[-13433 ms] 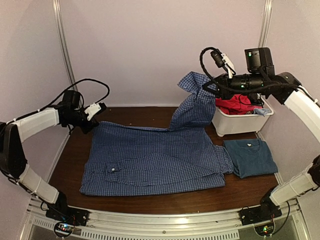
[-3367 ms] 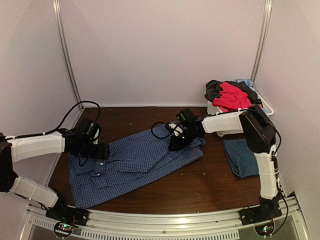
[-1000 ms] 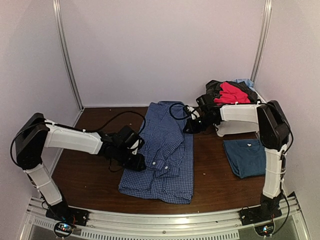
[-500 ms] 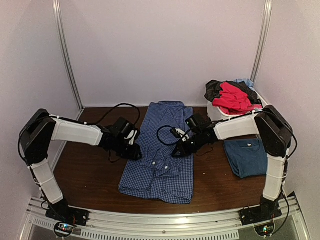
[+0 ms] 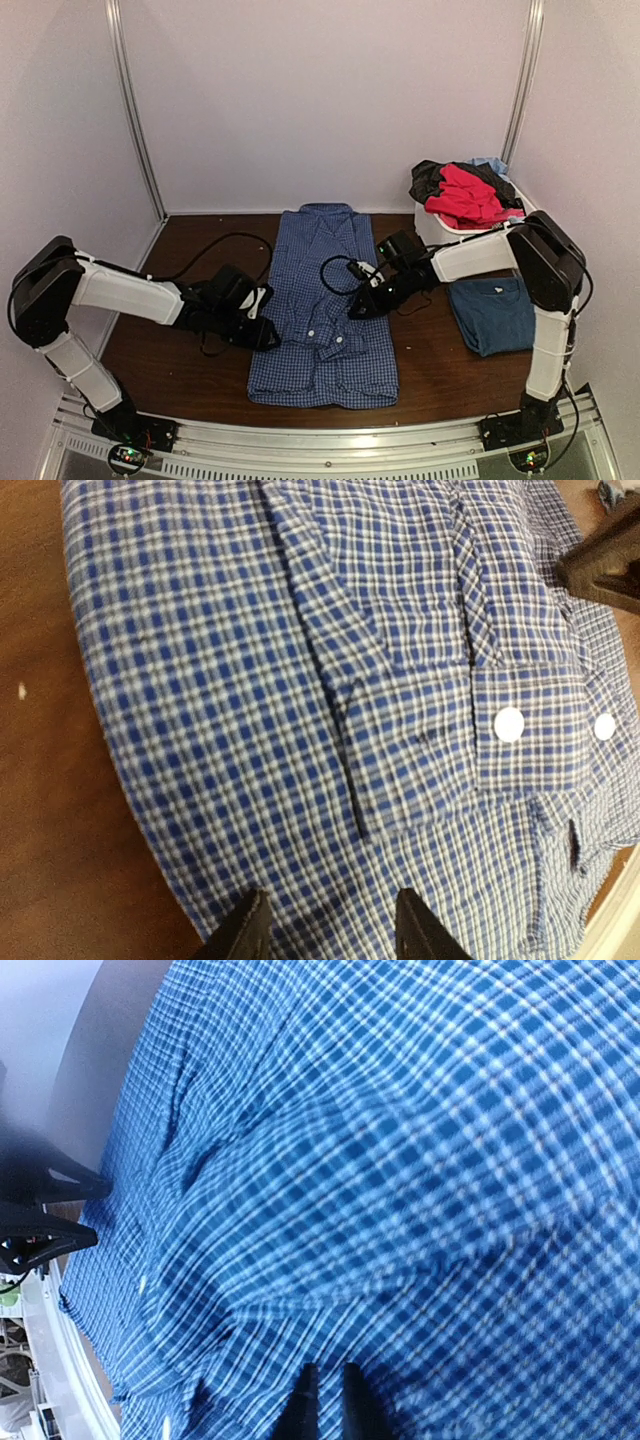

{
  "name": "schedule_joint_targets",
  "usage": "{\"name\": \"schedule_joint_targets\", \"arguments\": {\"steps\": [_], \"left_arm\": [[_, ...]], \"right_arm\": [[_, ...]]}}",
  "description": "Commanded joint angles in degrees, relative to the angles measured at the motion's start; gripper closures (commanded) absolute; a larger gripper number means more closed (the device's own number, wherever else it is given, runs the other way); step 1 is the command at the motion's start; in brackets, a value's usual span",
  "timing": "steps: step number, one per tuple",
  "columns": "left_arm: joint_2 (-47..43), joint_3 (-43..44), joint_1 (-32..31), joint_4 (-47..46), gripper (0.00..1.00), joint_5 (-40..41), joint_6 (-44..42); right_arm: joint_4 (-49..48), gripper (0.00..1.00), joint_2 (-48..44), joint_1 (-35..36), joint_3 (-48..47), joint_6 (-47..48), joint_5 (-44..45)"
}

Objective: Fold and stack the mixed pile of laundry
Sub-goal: Rotate the rectangle-folded shirt at the center of the board, then pick up the rectangle-folded shirt from the center of the board.

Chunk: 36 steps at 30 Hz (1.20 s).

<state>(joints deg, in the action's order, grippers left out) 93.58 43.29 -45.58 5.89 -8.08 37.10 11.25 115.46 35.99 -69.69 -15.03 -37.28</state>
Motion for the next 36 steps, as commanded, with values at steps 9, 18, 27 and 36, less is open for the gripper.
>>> {"name": "schedule_joint_targets", "arguments": {"steps": [9,18,27,36], "left_arm": [[-23.26,-15.01,-0.12,2.13,0.46,-5.03,9.89],[-28.73,-24.04,-3.17,-2.28,0.5,-8.09,14.54],[-27.72,-28.97,-6.6,-11.49,0.53,-9.68,19.7],[-23.45,-28.36,-9.25,-15.98,0.65,-8.89,21.06]], "right_arm": [[-5.3,0.74,-32.91,0.75,31.3,-15.21,-3.0],[-10.01,0.72,-44.49,1.73,46.08,-26.25,-4.71],[-21.72,0.72,-41.58,4.61,51.49,-33.02,-6.11],[-24.58,0.8,-34.8,8.35,50.2,-33.62,-4.21]]}}
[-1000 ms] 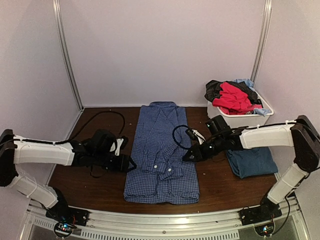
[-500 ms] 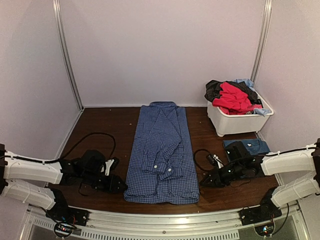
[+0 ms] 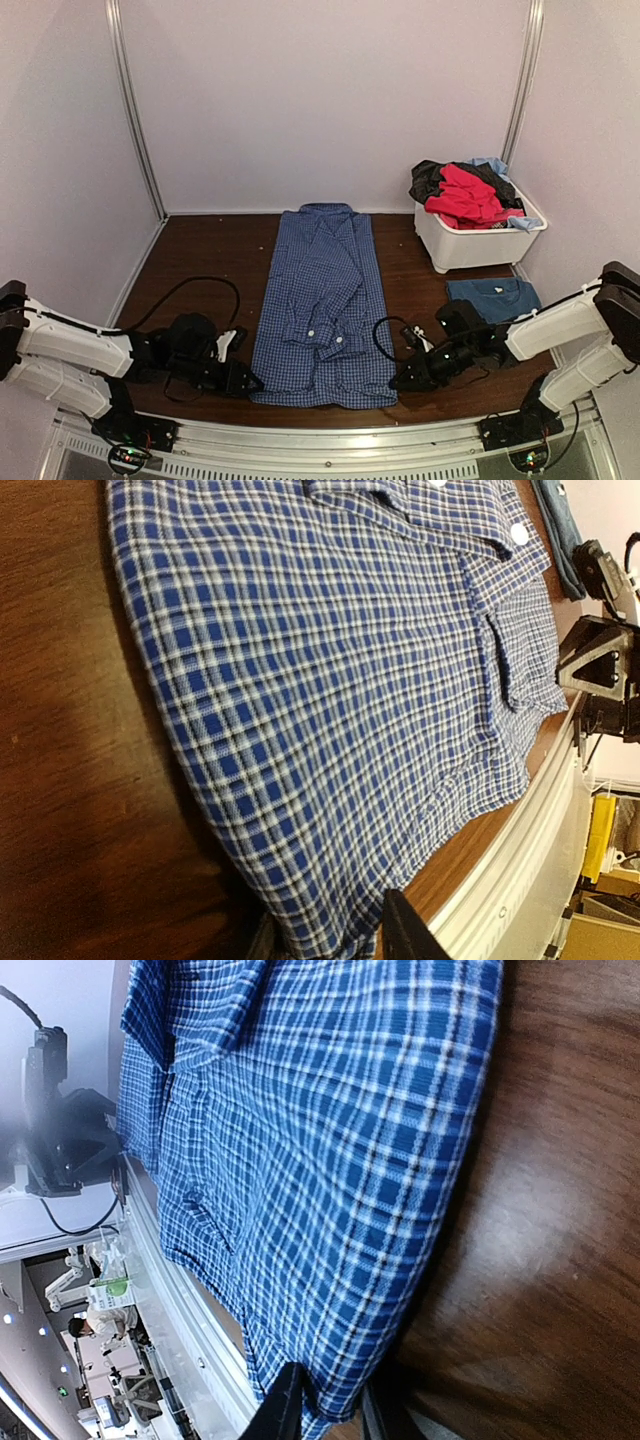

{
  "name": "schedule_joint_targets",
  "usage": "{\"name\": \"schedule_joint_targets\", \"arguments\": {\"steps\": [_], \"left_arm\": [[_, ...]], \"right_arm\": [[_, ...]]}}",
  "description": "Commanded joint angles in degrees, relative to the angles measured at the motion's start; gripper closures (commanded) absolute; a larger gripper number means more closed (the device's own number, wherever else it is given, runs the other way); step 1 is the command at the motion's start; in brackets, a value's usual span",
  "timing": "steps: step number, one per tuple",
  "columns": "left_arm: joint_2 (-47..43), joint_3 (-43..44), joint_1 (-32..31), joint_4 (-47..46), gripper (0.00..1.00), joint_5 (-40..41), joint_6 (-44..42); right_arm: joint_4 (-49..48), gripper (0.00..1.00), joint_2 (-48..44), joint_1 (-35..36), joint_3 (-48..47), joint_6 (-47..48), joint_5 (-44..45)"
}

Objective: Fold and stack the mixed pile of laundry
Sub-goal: Pick up the rectangle-folded shirt from the center of the board, then fold the rectangle-folded shirt at the center of the board.

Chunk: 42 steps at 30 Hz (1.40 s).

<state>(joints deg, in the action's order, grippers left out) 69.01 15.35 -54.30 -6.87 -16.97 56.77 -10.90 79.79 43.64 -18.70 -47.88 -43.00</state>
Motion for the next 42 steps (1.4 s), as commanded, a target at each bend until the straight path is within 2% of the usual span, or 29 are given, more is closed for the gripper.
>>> {"name": "schedule_joint_targets", "arguments": {"steps": [1,3,6,8,11,15,19,22,29,35,42], "left_arm": [[1.0,-0.41,-0.52,-3.19,0.66,0.25,1.44],[0.86,-0.35,-0.52,-3.19,0.67,0.52,1.44],[0.92,-0.19,-0.53,-3.13,0.73,0.47,1.26],[0.37,-0.15,-0.58,-2.94,0.82,0.39,1.16],[-1.88,0.5,-2.32,-0.84,1.0,0.92,-0.24],[-6.38,1.75,-6.49,2.71,1.0,3.11,-1.43],[-9.32,3.68,-6.78,5.22,1.0,5.37,-2.74],[-8.01,7.96,-5.85,7.88,1.0,7.54,-6.12],[0.67,16.46,1.88,7.14,1.0,4.77,-13.58],[6.74,24.81,10.91,7.74,1.0,2.3,-20.71],[18.66,39.77,20.81,7.49,1.0,1.85,-25.64]], "right_arm": [[-2.82,0.81,1.08,0.74,-0.81,-0.92,1.72],[-4.13,0.82,1.87,0.87,-0.87,-1.54,1.6],[-5.92,0.92,2.51,1.46,-0.9,-2.41,0.83],[-5.73,1.0,1.65,1.93,-1.03,-2.66,0.85],[-4.06,1.0,-0.79,3.58,-1.41,-1.87,1.32],[-1.79,1.0,-5.15,7.05,-2.1,-1.28,2.08],[5.43,1.0,-9.53,7.11,-5.92,2.62,5.66],[9.33,1.0,-9.37,5.85,-10.32,6.91,7.52],[10.47,1.0,-2.89,0.41,-18.34,14.13,6.79],[12.13,1.0,1.09,-7.54,-25.5,19.12,4.07],[13.45,1.0,11.87,-16.12,-40.49,24.74,1.37]]}}
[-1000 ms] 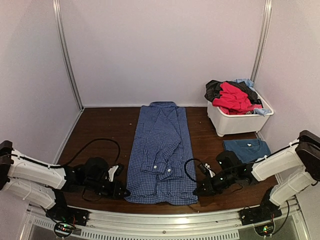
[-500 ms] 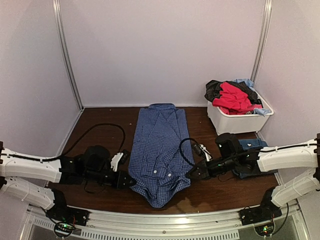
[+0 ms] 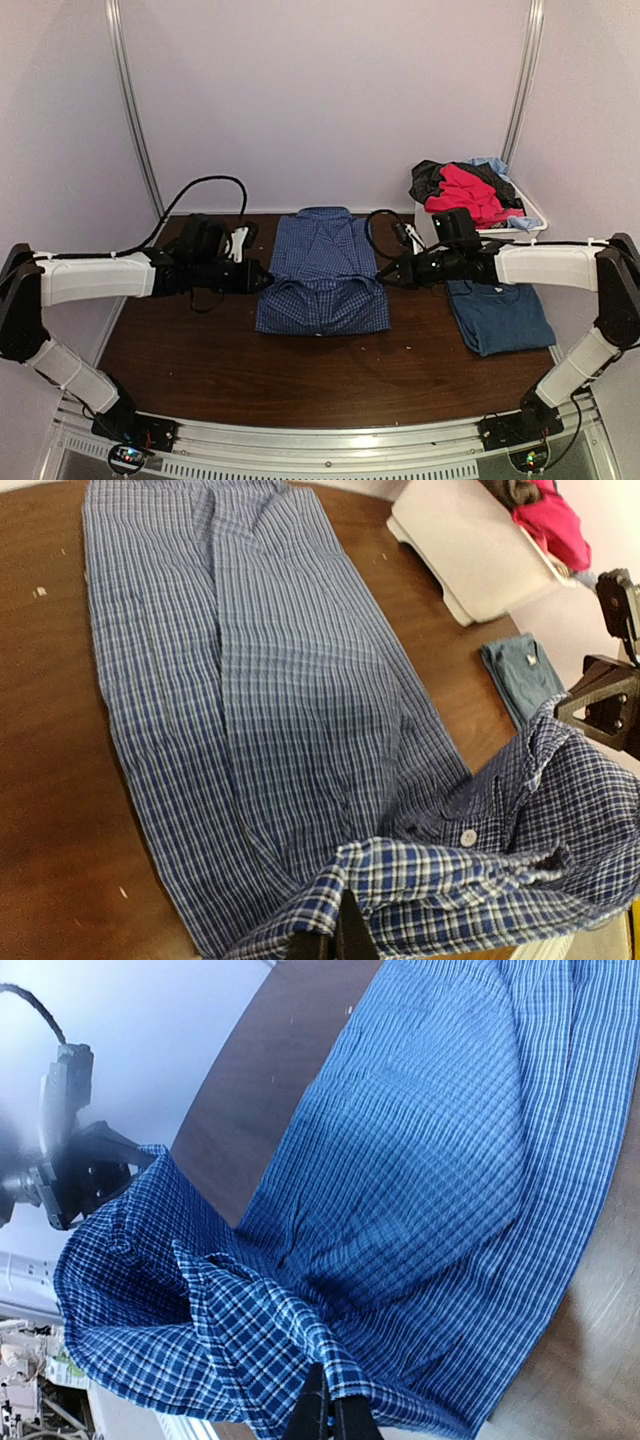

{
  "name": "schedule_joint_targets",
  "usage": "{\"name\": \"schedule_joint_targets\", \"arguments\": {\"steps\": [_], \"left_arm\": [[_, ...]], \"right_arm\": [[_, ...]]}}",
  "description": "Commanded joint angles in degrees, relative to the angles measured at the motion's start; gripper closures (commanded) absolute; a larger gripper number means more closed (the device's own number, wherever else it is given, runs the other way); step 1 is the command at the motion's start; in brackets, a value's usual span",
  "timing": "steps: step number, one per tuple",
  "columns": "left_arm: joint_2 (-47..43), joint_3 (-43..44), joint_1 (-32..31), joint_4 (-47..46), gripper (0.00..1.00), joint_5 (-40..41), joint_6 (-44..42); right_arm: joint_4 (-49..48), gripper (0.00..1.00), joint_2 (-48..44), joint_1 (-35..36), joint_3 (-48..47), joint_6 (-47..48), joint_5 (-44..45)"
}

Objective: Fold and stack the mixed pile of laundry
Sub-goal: Fold the rectangle-folded shirt at the center of the board.

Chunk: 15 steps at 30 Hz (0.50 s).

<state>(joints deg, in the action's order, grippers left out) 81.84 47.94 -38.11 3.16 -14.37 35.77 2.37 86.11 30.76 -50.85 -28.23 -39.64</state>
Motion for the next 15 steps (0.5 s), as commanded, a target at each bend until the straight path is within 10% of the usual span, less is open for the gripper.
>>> {"name": "schedule_joint_targets", "arguments": {"steps": [1,15], "left_arm": [[8.2,9.3,5.57,-2.77,1.0,-1.21,-4.99],[36.27,28.91,12.36,-6.32,1.0,-1.19,-5.73]], "right_arm": [[0.16,1.0,8.1,-3.95,-11.14,5.69,-2.46],[-0.66,1.0,37.36,-10.94,-32.69,8.43,-1.27]]}}
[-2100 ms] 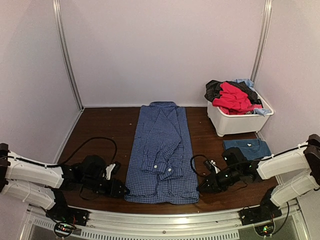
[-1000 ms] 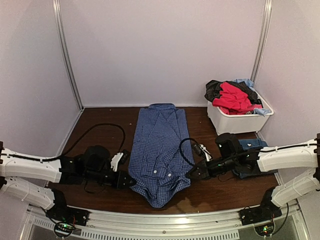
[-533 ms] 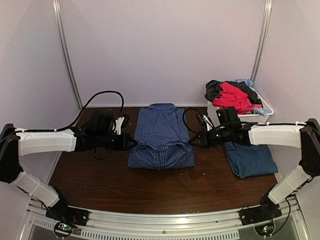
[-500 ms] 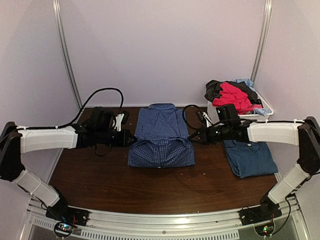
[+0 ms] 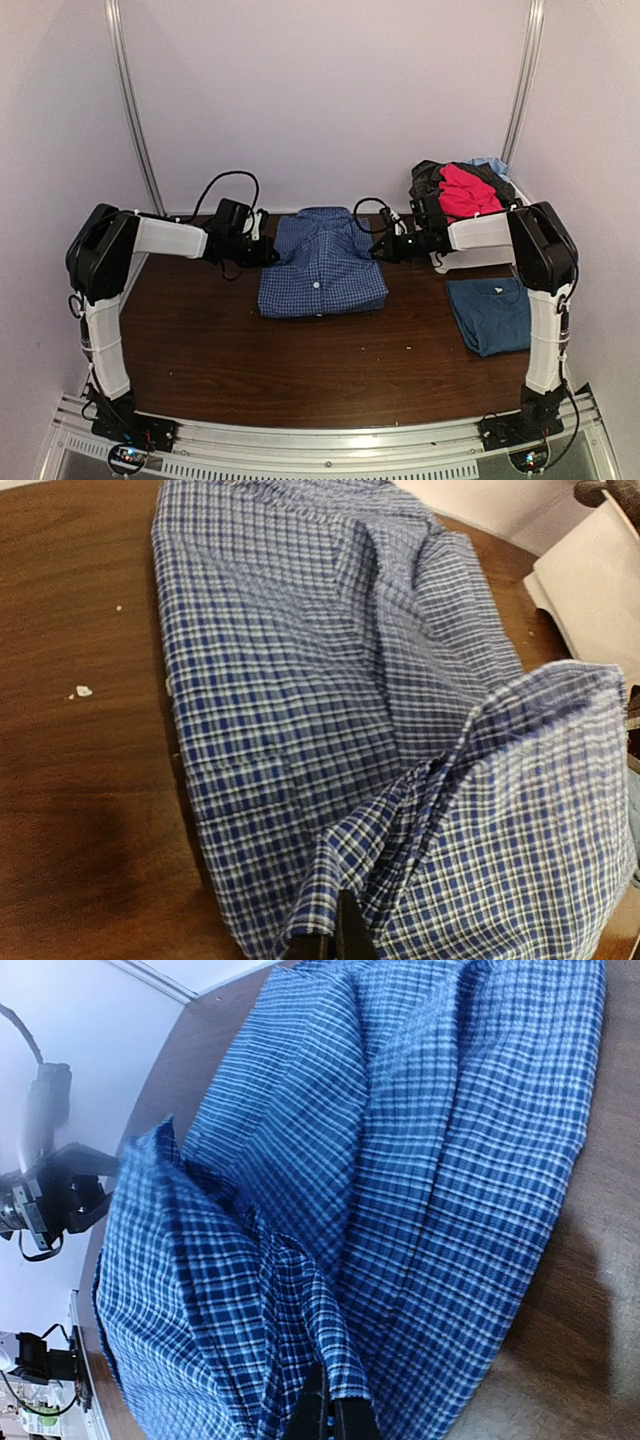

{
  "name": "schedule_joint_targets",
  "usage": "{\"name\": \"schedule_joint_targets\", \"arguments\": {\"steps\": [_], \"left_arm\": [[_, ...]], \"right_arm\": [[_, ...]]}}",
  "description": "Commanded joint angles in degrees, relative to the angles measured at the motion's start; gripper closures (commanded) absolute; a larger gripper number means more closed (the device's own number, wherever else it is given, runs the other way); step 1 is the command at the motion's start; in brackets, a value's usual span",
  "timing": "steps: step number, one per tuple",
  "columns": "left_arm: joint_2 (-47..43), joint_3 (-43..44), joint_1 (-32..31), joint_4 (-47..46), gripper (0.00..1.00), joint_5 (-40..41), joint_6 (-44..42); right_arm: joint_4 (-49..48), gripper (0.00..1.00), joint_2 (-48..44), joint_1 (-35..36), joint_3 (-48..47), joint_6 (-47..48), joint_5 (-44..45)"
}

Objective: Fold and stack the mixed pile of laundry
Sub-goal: Fold the rectangle-folded shirt at the center of the board.

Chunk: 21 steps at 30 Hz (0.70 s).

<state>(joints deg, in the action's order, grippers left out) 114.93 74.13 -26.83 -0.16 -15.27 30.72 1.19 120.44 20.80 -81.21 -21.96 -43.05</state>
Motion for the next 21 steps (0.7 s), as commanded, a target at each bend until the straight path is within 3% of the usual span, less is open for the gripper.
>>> {"name": "schedule_joint_targets", "arguments": {"steps": [1,10,11,16,21], "left_arm": [[3.79,2.8,1.39,-3.38,1.0,-0.14,-0.52],[4.44,2.69,3.1,-4.52,1.0,-0.01,-0.06],[4.58,3.36,3.1,-3.88,0.96,-0.09,-0.36],[0.63,3.57,4.15,-1.68,0.52,-0.71,-1.81],[-7.65,1.29,4.42,3.43,0.33,1.51,-5.09]], "right_arm": [[0.19,1.0,3.99,-1.3,-2.62,2.1,2.03],[2.15,1.0,6.43,-1.54,-7.32,2.77,2.65],[3.38,0.92,6.62,-1.61,-8.27,2.97,2.62],[5.94,0.52,-0.02,-2.69,-7.25,3.5,3.59],[8.59,0.5,-8.94,-2.87,-3.76,4.55,0.45]]}}
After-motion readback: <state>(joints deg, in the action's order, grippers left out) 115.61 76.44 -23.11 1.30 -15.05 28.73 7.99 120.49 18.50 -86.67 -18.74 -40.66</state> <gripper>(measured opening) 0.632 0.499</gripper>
